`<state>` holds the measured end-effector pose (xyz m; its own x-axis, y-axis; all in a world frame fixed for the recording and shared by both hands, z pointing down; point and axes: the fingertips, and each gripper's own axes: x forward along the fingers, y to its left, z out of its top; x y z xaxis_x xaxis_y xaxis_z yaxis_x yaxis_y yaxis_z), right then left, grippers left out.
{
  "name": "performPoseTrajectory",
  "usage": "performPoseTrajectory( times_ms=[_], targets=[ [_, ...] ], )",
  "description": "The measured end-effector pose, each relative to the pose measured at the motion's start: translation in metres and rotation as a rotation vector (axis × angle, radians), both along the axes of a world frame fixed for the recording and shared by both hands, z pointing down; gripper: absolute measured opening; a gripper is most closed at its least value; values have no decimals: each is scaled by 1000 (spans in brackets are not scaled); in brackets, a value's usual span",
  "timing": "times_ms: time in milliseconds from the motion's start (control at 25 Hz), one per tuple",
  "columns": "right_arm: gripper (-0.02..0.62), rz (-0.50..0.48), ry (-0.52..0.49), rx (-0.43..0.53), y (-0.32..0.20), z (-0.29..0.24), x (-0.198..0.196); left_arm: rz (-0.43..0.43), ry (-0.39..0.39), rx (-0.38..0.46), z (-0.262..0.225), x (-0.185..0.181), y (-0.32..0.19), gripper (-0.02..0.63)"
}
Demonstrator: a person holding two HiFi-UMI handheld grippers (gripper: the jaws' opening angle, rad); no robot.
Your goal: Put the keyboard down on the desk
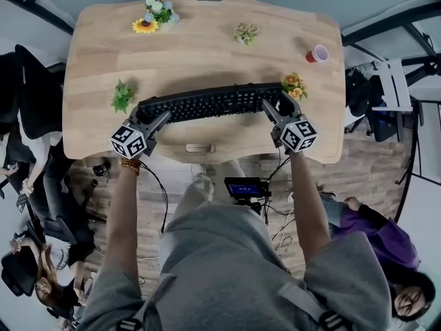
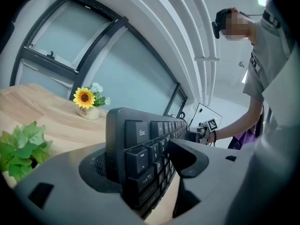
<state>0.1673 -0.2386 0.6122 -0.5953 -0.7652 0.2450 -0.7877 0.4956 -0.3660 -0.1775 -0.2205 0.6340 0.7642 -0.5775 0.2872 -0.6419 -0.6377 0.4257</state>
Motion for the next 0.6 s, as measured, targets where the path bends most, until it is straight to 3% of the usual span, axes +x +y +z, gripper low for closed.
performPoseTrajectory(
  times_ms=[600],
  targets=[
    [279,23,20,-74,-3,49,4,-18,-91,-56,48,0,-14,329]
  ],
)
